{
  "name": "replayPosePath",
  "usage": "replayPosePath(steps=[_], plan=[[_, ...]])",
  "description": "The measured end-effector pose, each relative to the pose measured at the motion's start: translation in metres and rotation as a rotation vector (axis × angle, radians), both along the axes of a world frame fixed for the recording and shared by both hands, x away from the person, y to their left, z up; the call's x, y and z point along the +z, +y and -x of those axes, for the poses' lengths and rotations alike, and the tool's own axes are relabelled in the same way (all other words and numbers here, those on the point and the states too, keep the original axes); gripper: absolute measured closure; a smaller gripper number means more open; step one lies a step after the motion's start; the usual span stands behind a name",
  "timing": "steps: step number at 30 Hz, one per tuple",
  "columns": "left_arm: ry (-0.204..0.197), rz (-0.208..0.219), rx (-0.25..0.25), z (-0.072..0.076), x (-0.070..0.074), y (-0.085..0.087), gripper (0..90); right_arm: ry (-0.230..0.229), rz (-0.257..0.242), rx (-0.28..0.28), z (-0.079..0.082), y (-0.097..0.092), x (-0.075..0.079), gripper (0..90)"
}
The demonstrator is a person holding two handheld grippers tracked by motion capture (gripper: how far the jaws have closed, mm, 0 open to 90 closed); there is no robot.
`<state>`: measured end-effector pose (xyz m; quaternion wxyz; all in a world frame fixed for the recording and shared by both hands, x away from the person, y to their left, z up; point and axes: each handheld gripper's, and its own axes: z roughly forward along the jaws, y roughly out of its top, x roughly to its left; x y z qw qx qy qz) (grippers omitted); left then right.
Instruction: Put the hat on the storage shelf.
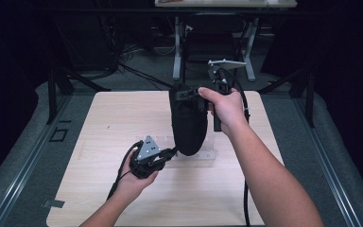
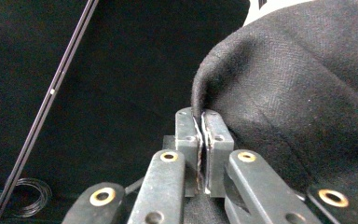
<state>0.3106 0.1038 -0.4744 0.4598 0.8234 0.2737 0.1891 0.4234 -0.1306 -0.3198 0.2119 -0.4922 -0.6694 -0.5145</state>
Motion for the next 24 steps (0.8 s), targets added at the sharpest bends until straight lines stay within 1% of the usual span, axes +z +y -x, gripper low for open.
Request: replayPosePath(steps=[2,4,7,9,11,13,14,16,18,19,22,24], plan=[[0.005,0.004,0.002,-0.0002,-0.0003,0.0006,82.3,0.0,0.001,0.002,0.0005,0.0006,0.0001,86.7],[0.0,0.003,0.005,0.0,-0.0007,0.0011,82.9,0.002,-0.003,0.003,0.0005,0.0011,-0.0001,86.1],[-0.017,-0.015,0.003,0.0016,-0.001,0.0001,83.6,0.004,-0.009,0.015,-0.0001,0.0015,-0.0002,84.6],[-0.019,-0.02,0.001,0.002,-0.0012,-0.0003,83.9,0.003,-0.017,0.02,-0.0003,0.0028,0.0003,83.6],[-0.029,-0.03,-0.001,0.0024,-0.0013,-0.0006,84.2,-0.004,-0.029,0.022,0.0003,0.0047,0.0032,82.0],[-0.037,-0.041,-0.002,0.0031,-0.0013,-0.0012,84.3,-0.004,-0.031,0.021,0.0005,0.0049,0.0036,81.7],[-0.041,-0.045,-0.003,0.0035,-0.0016,-0.0016,84.4,-0.01,-0.043,0.029,0.0005,0.0046,0.0041,81.3],[-0.045,-0.05,-0.001,0.0037,-0.0015,-0.0016,84.4,-0.012,-0.048,0.029,0.0009,0.005,0.0046,81.1],[-0.048,-0.051,0.003,0.0036,-0.0011,-0.0011,84.5,-0.007,-0.048,0.034,0.0008,0.0051,0.0053,80.0],[-0.05,-0.049,0.005,0.0036,-0.001,-0.0008,84.5,-0.009,-0.055,0.036,0.0003,0.0048,0.0057,79.1],[-0.053,-0.047,0.009,0.0039,-0.0009,-0.0005,84.7,-0.018,-0.041,0.039,-0.0001,0.0032,0.0071,78.3],[-0.055,-0.05,0.007,0.004,-0.001,-0.0005,84.8,-0.018,-0.047,0.041,0.001,0.0019,0.0084,77.8]])
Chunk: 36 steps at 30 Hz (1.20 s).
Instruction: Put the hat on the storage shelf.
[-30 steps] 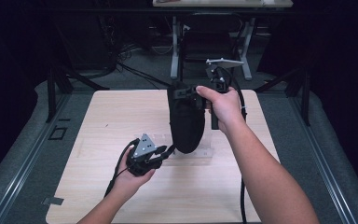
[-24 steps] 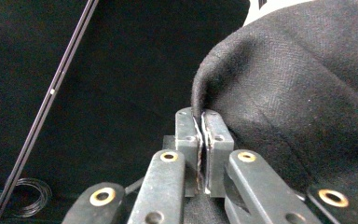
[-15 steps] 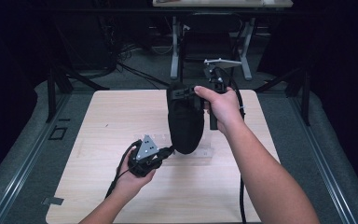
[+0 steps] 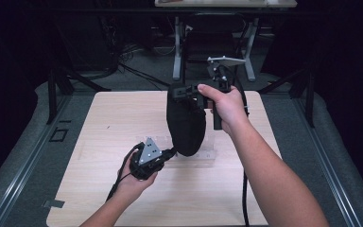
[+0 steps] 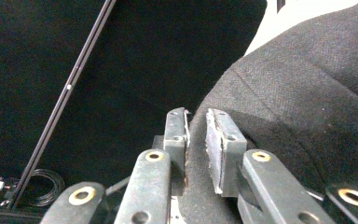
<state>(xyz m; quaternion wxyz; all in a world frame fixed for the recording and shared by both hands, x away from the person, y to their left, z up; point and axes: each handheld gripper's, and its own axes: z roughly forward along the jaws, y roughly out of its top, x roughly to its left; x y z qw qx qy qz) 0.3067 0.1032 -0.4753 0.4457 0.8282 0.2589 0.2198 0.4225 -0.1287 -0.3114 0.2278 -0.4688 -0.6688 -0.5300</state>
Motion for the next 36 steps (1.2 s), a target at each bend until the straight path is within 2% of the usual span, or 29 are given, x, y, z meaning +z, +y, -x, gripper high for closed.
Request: replayPosePath(steps=[5,14,24,30,34,36], plan=[[-0.006,-0.007,-0.004,0.0,0.0,0.0,84.9,-0.015,-0.002,-0.009,0.003,-0.006,0.002,74.3],[-0.017,-0.001,0.004,-0.001,0.0,0.004,85.3,-0.036,0.002,-0.039,0.011,-0.023,0.008,74.1],[-0.022,-0.002,0.023,-0.002,-0.003,0.013,85.5,-0.045,0.011,-0.062,0.012,-0.038,0.011,73.8],[0.0,-0.007,0.041,-0.003,-0.011,0.022,85.2,-0.042,0.022,-0.072,0.014,-0.045,0.011,73.6],[0.006,-0.067,0.058,-0.003,-0.023,0.024,84.0,-0.042,0.02,-0.085,0.014,-0.048,0.01,73.6],[0.012,-0.056,0.068,-0.004,-0.028,0.028,83.5,-0.045,0.023,-0.085,0.014,-0.049,0.009,73.5]])
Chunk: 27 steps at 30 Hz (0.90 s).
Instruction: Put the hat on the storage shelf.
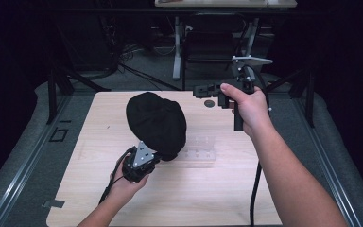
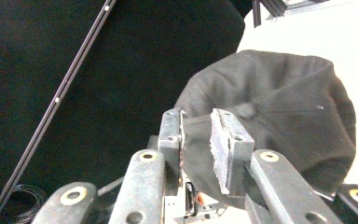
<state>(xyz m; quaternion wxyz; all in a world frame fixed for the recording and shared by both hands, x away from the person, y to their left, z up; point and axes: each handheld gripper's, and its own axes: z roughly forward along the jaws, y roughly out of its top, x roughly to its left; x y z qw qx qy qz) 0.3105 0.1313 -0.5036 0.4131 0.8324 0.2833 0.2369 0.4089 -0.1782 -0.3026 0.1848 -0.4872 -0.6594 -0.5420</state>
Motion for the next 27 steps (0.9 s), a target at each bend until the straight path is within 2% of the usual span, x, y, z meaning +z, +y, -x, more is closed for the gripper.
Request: replayPosePath(steps=[2,6,9,11,17,22,27], plan=[[0.007,0.012,0.003,0.0,-0.003,0.003,83.5,0.006,0.001,-0.003,0.0,-0.001,-0.001,73.4],[0.016,0.004,0.003,0.002,-0.007,0.004,83.3,0.006,0.003,-0.01,0.001,-0.005,-0.001,73.4],[0.024,0.025,0.008,0.003,-0.009,0.005,83.1,0.003,0.005,-0.012,0.002,-0.007,-0.001,73.4],[0.024,0.024,0.009,0.005,-0.01,0.005,82.8,0.002,0.005,-0.018,0.003,-0.007,0.0,73.4],[0.027,0.027,0.017,0.007,-0.013,0.007,82.0,-0.007,0.03,-0.027,0.004,-0.013,-0.001,73.2],[0.026,0.036,0.031,0.01,-0.013,0.013,71.8,-0.023,0.077,-0.051,0.008,-0.019,-0.002,72.7],[0.034,0.074,0.076,0.013,-0.011,0.029,58.3,-0.051,0.129,-0.066,0.014,-0.026,-0.001,71.2]])
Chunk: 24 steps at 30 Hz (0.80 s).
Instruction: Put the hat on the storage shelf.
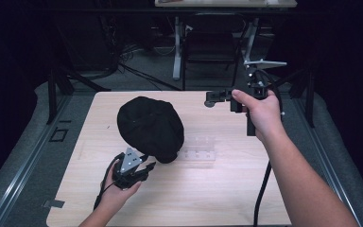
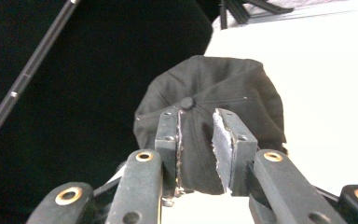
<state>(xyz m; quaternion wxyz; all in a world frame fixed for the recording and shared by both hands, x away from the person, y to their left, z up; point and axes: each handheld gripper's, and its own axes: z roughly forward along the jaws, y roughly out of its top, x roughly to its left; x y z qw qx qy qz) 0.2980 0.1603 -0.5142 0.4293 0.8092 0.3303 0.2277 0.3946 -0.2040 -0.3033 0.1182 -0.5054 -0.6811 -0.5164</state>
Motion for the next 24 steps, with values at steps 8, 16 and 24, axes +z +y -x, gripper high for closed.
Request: replayPosePath(steps=[8,16,24], plan=[[0.014,0.007,0.07,0.005,0.0,0.031,49.6,-0.061,0.144,-0.026,0.017,-0.008,0.002,68.9],[0.031,0.06,0.121,0.01,-0.005,0.052,48.7,-0.119,0.287,-0.072,0.042,-0.018,-0.005,66.7],[0.057,0.06,0.141,0.009,-0.017,0.062,48.6,-0.141,0.345,-0.1,0.065,-0.03,-0.03,64.8]])
